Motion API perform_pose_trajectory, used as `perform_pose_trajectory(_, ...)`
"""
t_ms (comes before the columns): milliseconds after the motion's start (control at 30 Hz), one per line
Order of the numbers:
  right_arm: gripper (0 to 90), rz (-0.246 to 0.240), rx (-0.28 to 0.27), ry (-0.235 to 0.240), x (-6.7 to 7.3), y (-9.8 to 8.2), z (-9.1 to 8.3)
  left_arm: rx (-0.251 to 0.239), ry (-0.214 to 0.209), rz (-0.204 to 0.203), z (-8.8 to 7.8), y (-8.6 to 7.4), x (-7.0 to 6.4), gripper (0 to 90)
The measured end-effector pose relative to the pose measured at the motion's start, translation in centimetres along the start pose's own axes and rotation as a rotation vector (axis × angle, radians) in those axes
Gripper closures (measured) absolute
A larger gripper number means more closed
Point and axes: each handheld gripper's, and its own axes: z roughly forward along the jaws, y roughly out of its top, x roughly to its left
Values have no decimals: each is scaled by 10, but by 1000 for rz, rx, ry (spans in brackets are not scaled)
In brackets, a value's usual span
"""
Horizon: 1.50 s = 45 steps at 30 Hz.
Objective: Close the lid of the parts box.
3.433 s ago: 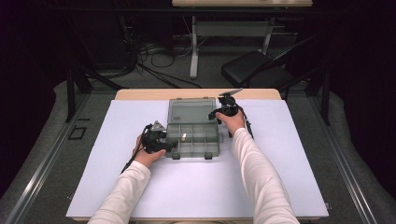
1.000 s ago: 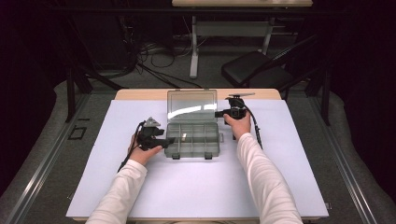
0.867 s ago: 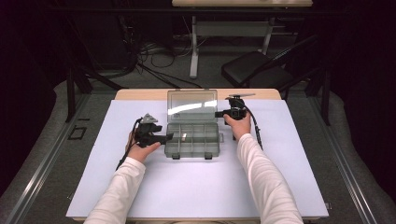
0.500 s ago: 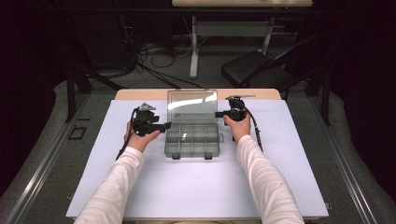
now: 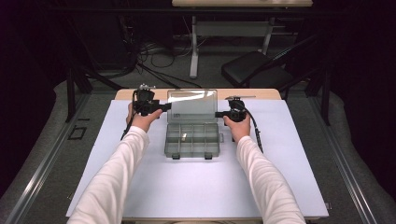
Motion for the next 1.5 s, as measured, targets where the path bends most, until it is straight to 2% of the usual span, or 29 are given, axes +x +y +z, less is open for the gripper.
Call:
perform_pose_trajectory(200,845,-6,-6,2,-1,-1,0,-8,55,-20,6,18,7,420)
perform_pose_trajectory(300,845,-6,-5,2,-1,0,0,4,65,-29,10,27,8,446)
perform_pose_trajectory(333,845,-9,-3,1,0,0,0,6,70,-44,12,29,8,453)
perform_pose_trajectory(433,845,-6,-6,0,0,-1,0,17,51,-50,15,34,7,455)
perform_pose_trajectory(467,845,-6,-5,0,0,-1,0,23,42,-38,17,35,7,455)
perform_pose_trajectory(567,845,-7,-7,0,0,-1,0,36,57,-16,23,39,7,455)
perform_pose_trajectory(633,845,-9,-7,-2,0,-1,-1,43,42,-14,27,39,8,455)
perform_pose_trajectory(700,845,-15,-3,-4,0,-1,-1,43,42,-31,31,39,10,456)
perform_pose_trajectory(800,845,-16,-3,-4,0,-1,-1,53,12,-90,37,36,15,470)
perform_pose_trajectory(933,845,-20,-12,3,0,-1,0,70,-8,-119,42,33,18,474)
perform_pose_trajectory(1167,845,-15,-12,5,-1,-1,0,98,-36,-126,50,31,18,474)
perform_pose_trajectory(1500,844,-24,-13,5,-1,-1,0,100,-56,-150,56,29,19,483)
